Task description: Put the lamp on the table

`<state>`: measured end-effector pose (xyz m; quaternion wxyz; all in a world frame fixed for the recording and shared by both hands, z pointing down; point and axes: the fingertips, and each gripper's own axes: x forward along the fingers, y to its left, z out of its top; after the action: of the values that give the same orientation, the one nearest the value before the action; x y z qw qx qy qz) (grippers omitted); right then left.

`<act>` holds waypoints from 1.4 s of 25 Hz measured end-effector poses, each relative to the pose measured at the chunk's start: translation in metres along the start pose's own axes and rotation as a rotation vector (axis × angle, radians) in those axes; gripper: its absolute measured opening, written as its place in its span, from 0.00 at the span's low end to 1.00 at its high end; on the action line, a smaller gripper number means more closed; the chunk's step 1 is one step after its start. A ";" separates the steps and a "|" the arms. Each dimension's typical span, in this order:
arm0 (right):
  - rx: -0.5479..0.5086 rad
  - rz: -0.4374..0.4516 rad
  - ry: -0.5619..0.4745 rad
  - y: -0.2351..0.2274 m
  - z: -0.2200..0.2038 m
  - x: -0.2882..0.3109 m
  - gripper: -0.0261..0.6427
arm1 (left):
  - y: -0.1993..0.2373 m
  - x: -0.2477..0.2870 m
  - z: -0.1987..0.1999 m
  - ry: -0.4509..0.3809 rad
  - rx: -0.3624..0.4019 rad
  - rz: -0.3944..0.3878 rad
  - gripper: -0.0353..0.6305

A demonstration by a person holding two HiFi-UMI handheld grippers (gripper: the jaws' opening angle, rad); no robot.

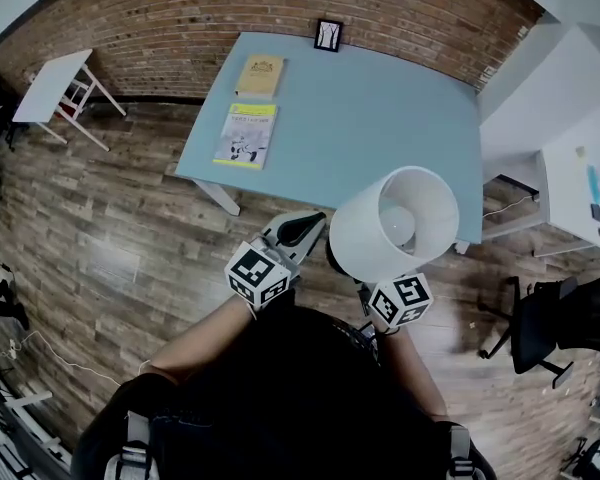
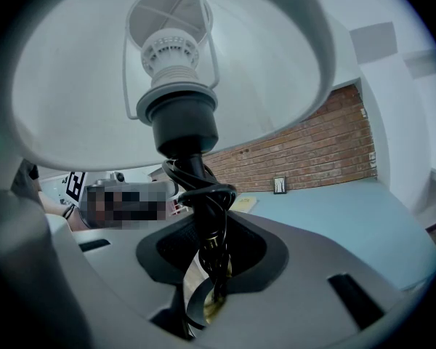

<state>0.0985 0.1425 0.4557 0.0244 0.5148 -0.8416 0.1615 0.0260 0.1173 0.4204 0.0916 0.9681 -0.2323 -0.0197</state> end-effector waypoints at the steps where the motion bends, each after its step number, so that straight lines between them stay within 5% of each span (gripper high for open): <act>1: 0.003 -0.006 0.002 -0.002 0.001 0.009 0.18 | 0.009 0.002 0.001 0.002 -0.002 -0.004 0.07; 18: 0.004 -0.056 -0.015 0.015 0.052 0.145 0.18 | 0.152 0.001 0.050 -0.022 -0.015 -0.053 0.07; 35: -0.015 -0.047 -0.027 0.030 0.062 0.179 0.18 | 0.189 -0.016 0.062 -0.052 0.000 -0.040 0.07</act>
<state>-0.0041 -0.0174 0.4272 0.0207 0.5363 -0.8308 0.1475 -0.0775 -0.0513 0.3944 0.0850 0.9717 -0.2154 -0.0468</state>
